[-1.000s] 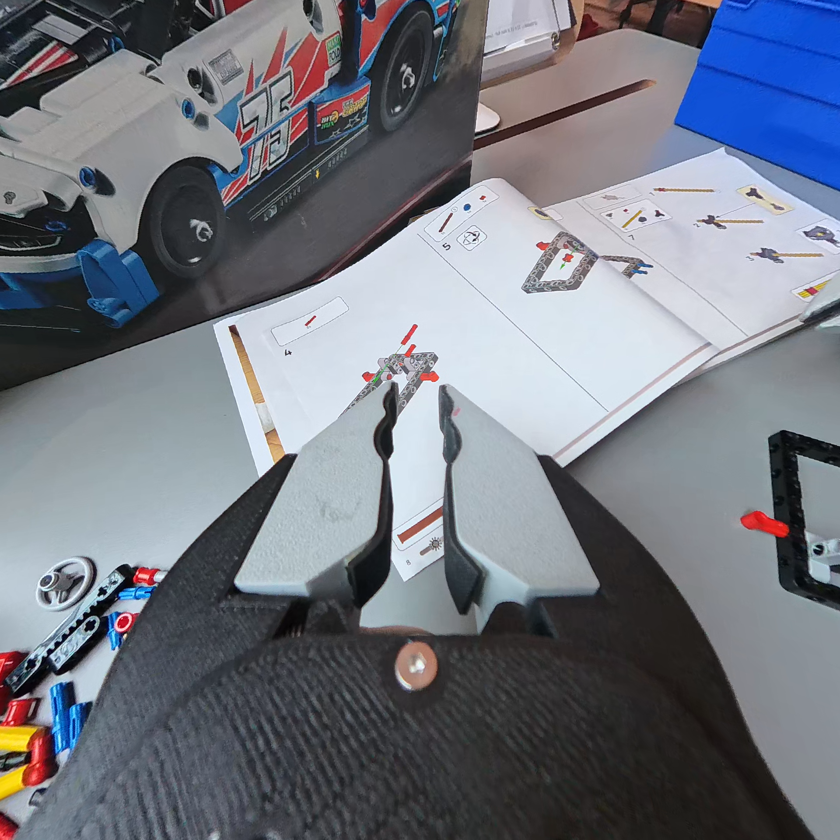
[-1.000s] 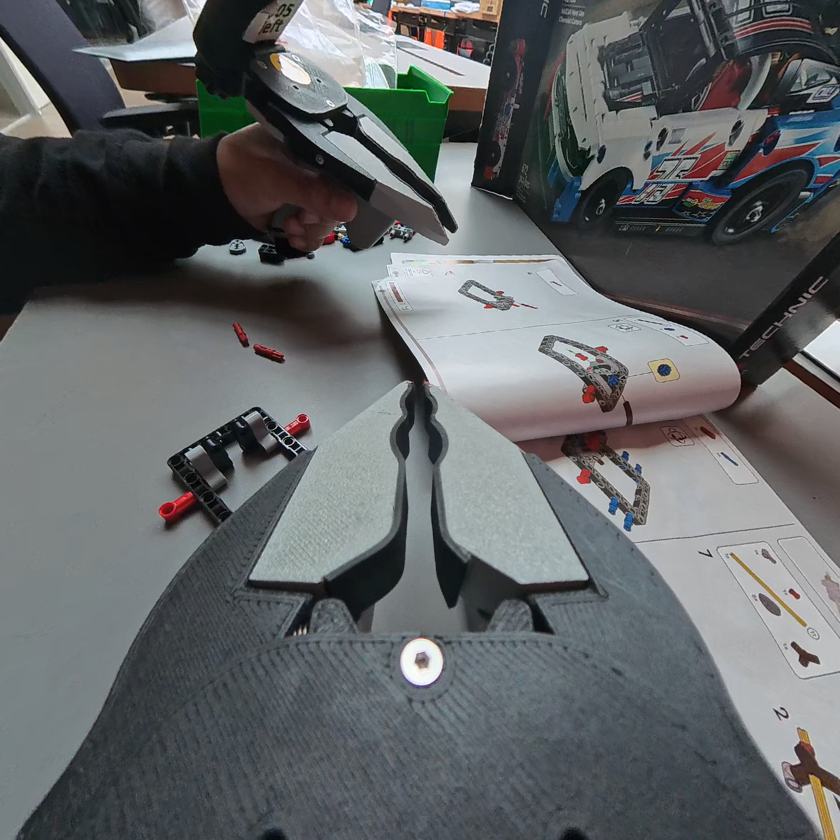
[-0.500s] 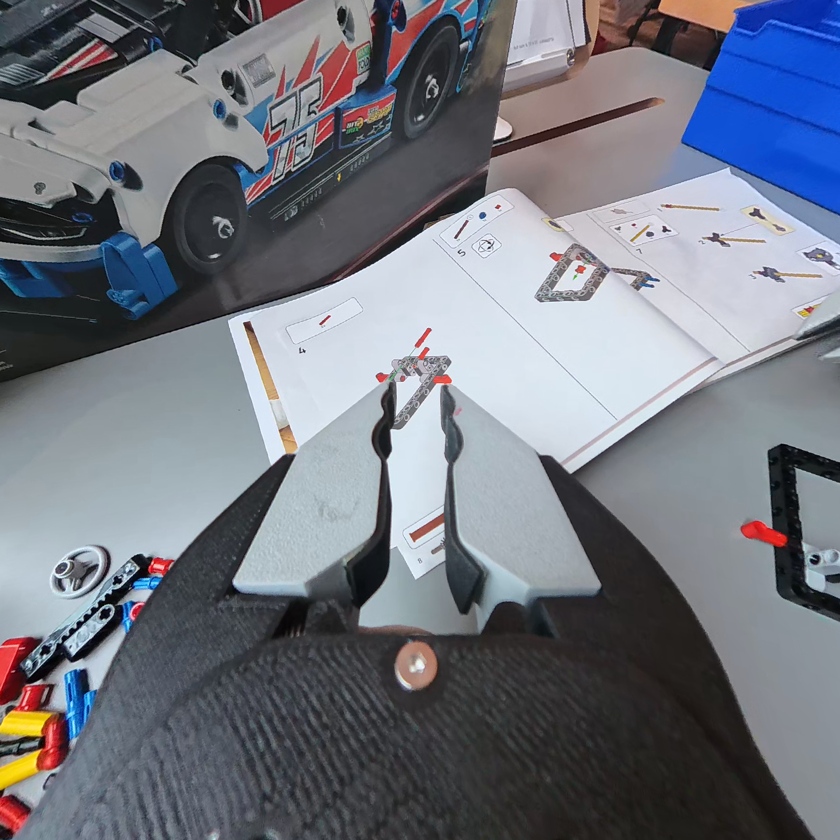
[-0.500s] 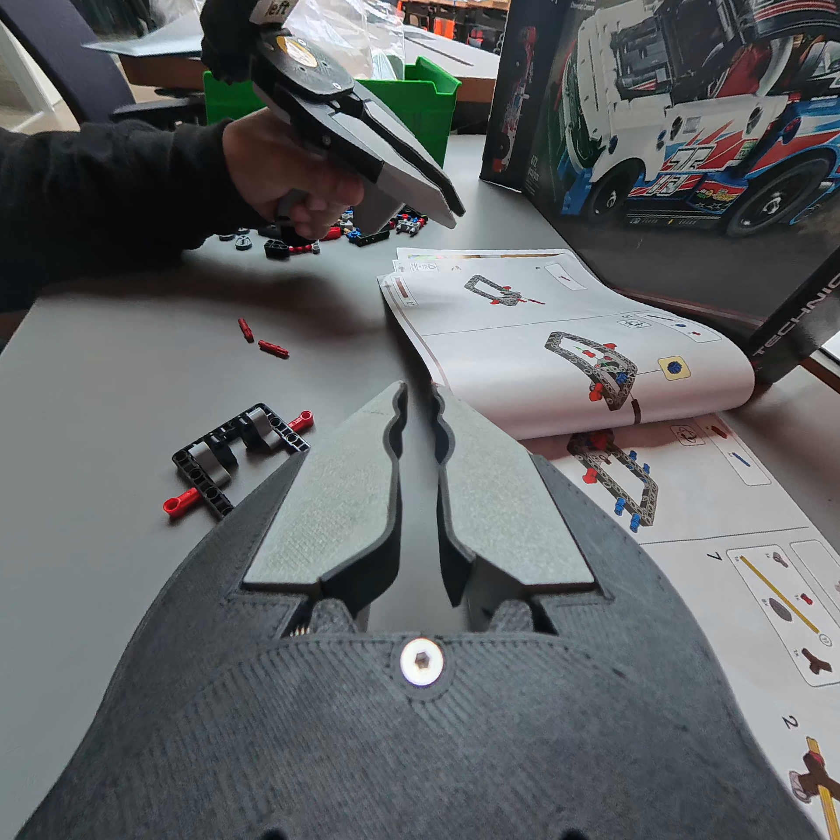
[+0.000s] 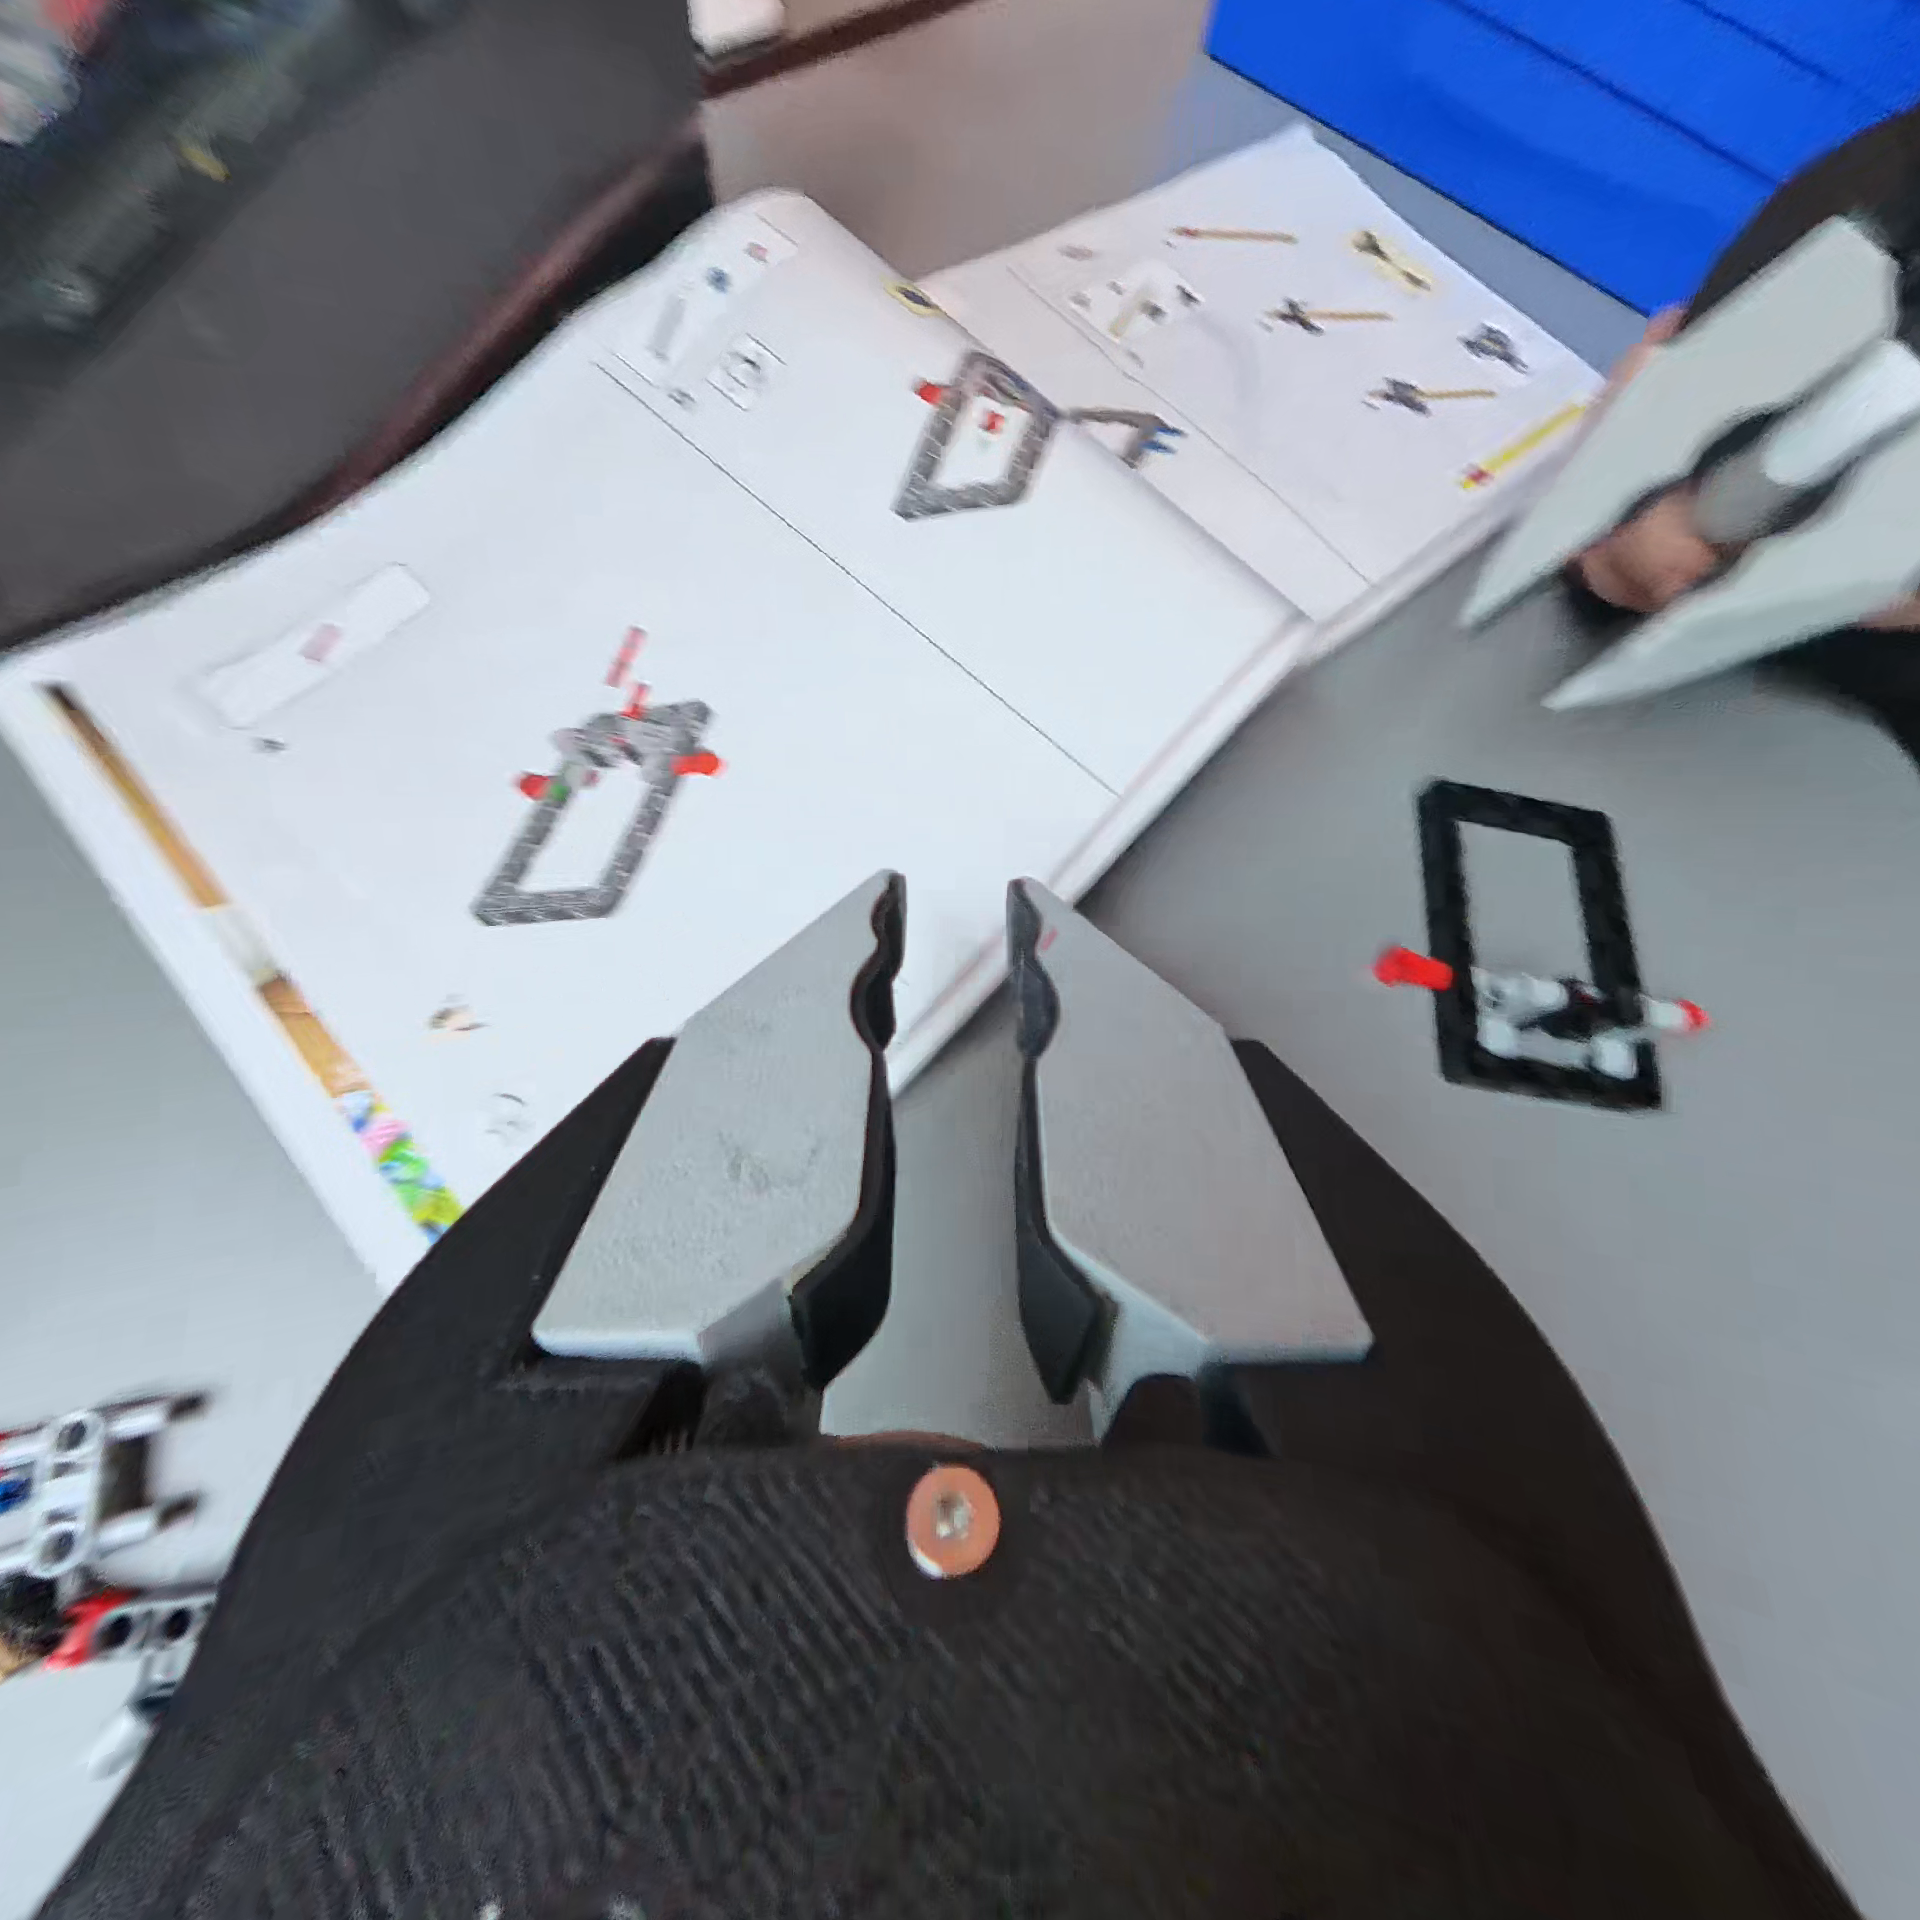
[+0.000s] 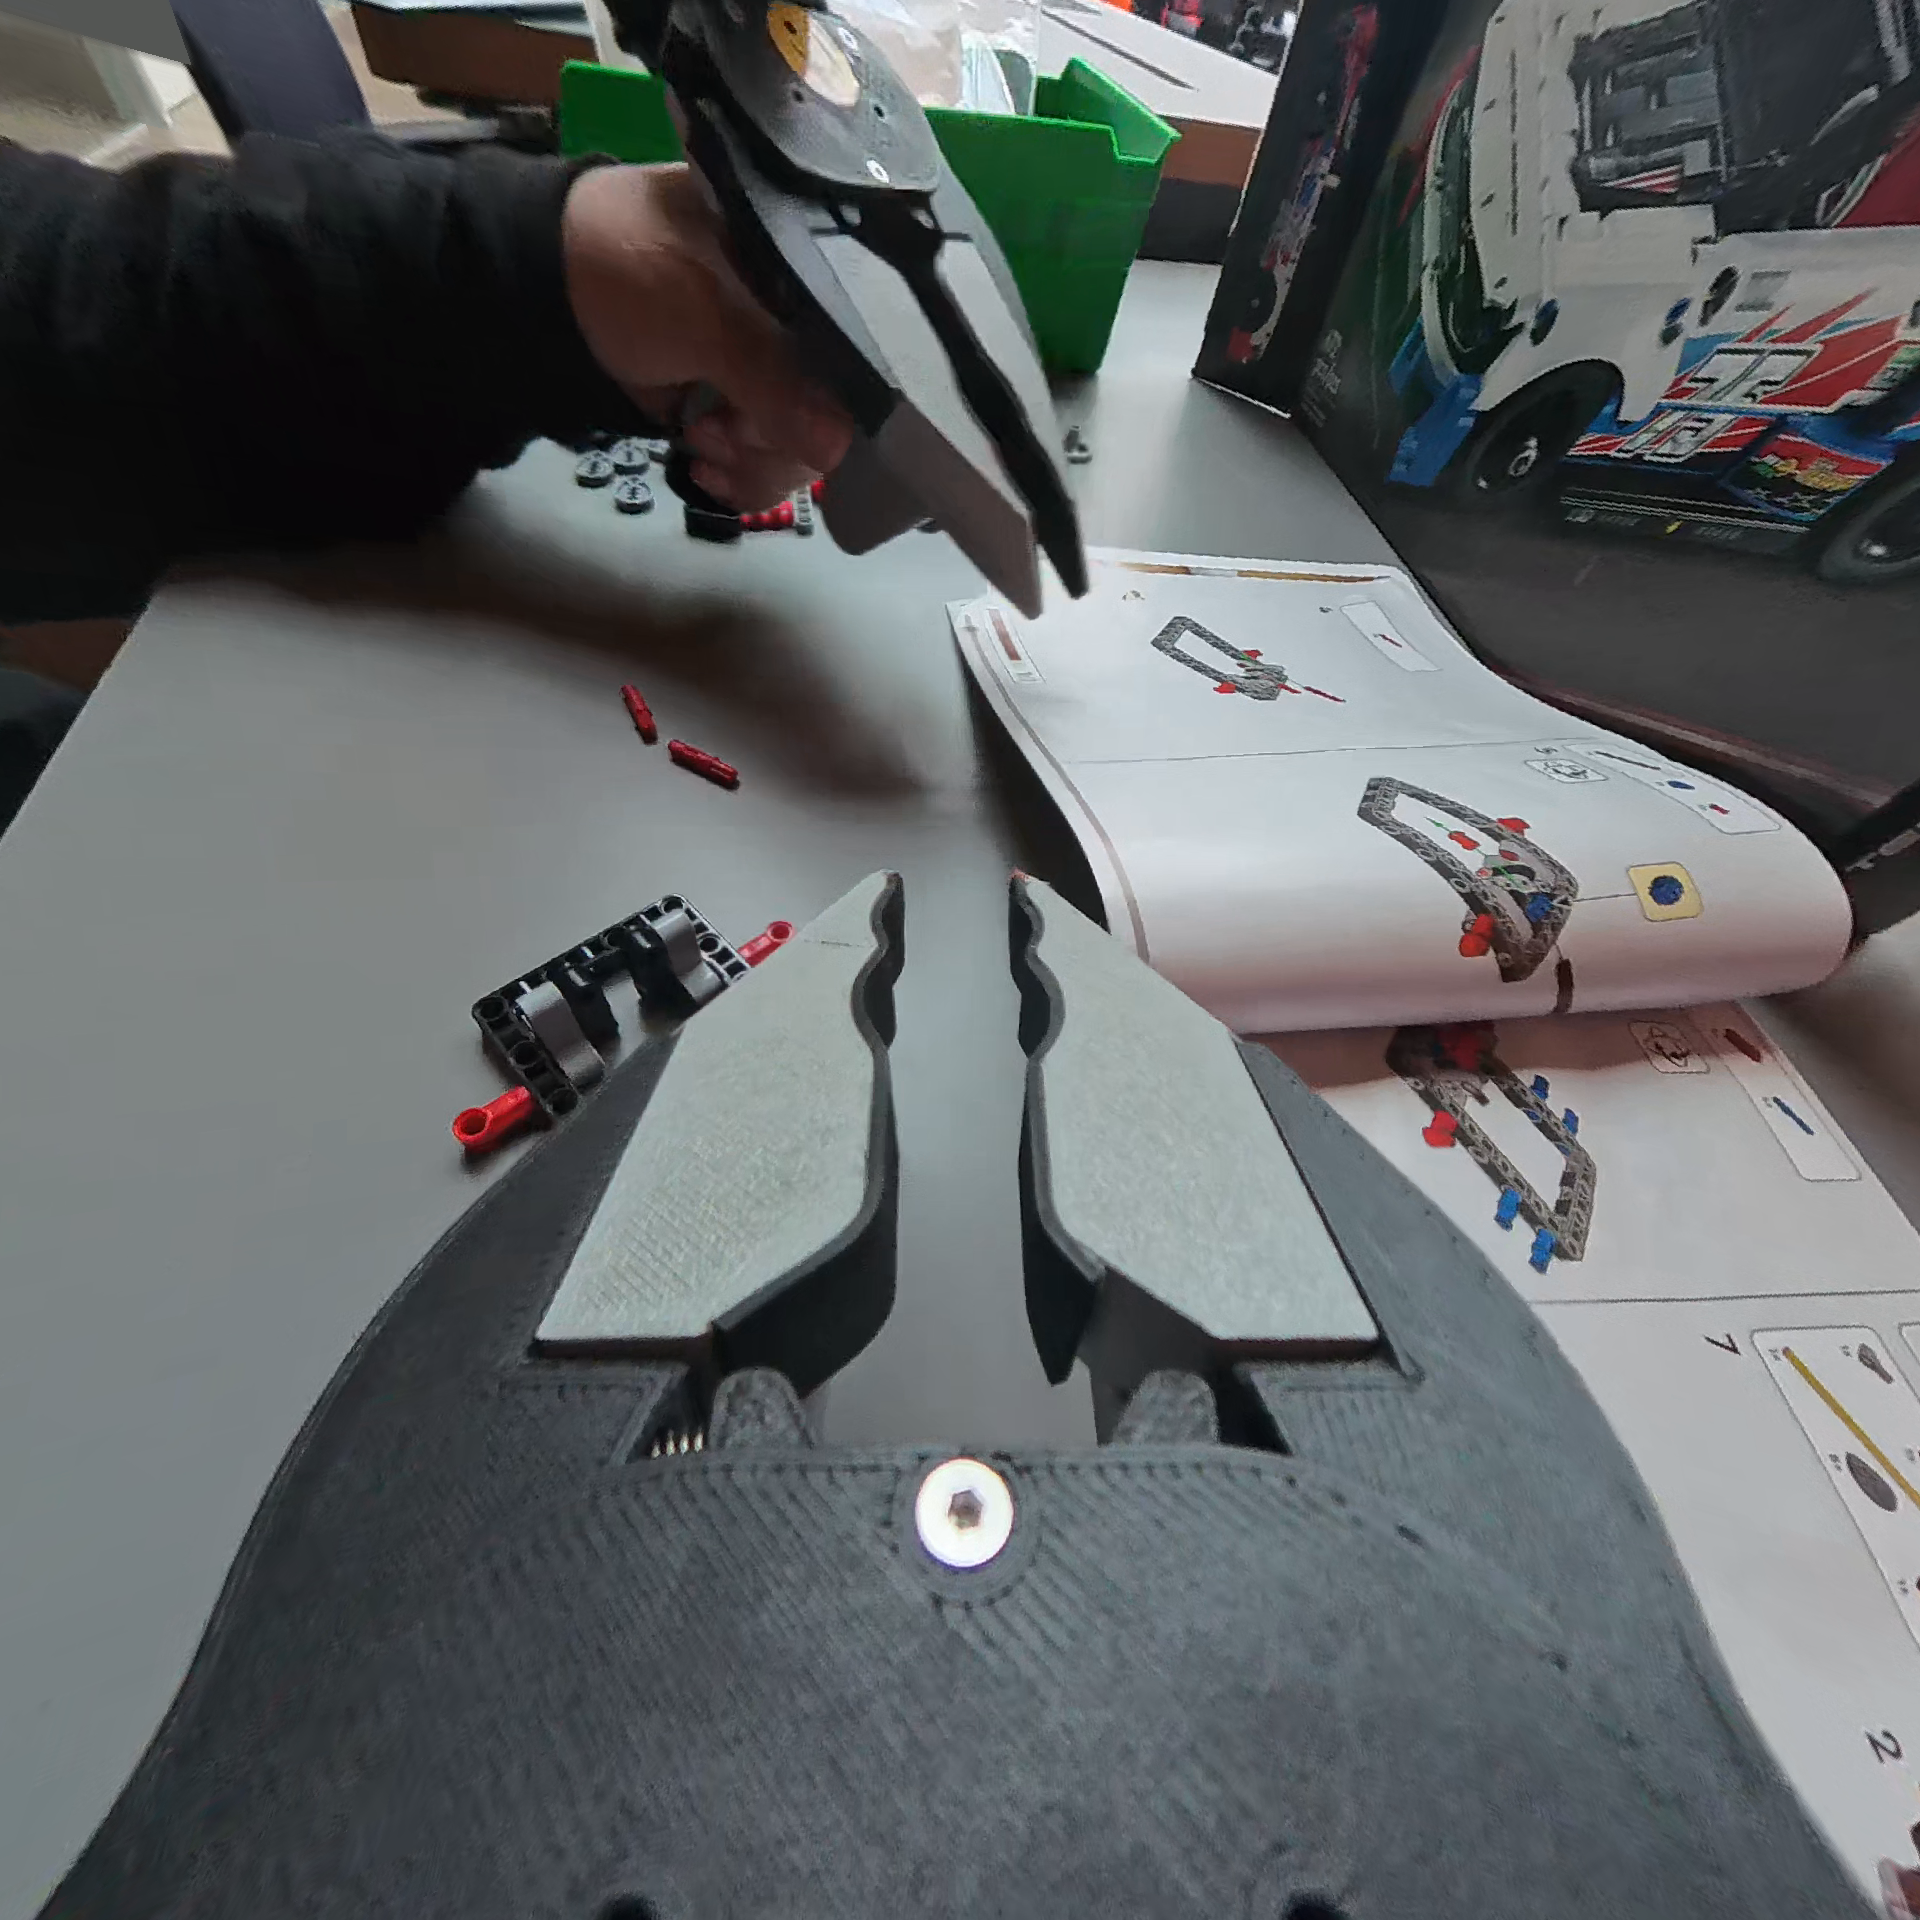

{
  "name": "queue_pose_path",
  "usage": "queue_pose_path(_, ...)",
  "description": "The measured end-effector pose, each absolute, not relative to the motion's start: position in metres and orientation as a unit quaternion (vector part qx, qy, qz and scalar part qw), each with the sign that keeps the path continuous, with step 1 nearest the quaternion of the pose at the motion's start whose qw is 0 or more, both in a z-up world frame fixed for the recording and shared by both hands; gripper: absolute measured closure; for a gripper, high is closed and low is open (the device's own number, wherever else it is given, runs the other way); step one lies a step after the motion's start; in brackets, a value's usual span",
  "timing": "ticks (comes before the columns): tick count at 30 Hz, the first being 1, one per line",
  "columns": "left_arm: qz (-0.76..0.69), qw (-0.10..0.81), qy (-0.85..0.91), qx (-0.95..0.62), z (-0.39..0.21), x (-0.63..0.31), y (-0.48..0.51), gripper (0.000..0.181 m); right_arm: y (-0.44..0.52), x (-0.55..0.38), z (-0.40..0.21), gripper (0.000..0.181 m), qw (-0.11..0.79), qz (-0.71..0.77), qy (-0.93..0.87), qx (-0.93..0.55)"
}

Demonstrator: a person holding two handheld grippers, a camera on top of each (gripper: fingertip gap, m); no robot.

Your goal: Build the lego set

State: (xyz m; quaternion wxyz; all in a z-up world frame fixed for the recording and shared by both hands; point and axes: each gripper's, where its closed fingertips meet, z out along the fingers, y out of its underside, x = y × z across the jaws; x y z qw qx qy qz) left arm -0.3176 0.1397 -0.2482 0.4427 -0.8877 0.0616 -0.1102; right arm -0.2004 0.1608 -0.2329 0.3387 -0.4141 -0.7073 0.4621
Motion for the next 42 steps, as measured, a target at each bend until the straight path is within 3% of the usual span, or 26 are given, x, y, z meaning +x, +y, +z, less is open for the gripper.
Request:
queue_pose_path(8,-0.140,0.317,0.103,-0.932,-0.271,-0.267,0.074,0.161,0.172,-0.197,-0.226,0.168,0.347,0.484,-0.677,-0.433)
queue_pose_path(17,-0.101,0.262,0.101,-0.954,-0.291,-0.255,0.058,0.168,0.169,-0.195,-0.222,0.174,0.353,0.484,-0.677,-0.428)
queue_pose_path(20,-0.094,0.262,0.111,-0.954,-0.292,-0.253,0.060,0.167,0.167,-0.194,-0.220,0.175,0.356,0.484,-0.678,-0.423)
queue_pose_path(23,-0.078,0.264,0.111,-0.955,-0.293,-0.260,0.064,0.181,0.166,-0.194,-0.220,0.176,0.357,0.483,-0.680,-0.420)
queue_pose_path(32,-0.085,0.283,0.105,-0.950,-0.293,-0.262,0.068,0.181,0.163,-0.194,-0.221,0.176,0.354,0.482,-0.685,-0.416)
queue_pose_path(38,-0.078,0.299,0.094,-0.946,-0.283,-0.267,0.072,0.166,0.164,-0.194,-0.221,0.176,0.352,0.484,-0.682,-0.419)
queue_pose_path(42,-0.054,0.360,0.091,-0.927,-0.266,-0.285,0.097,0.162,0.164,-0.196,-0.222,0.176,0.349,0.486,-0.682,-0.420)
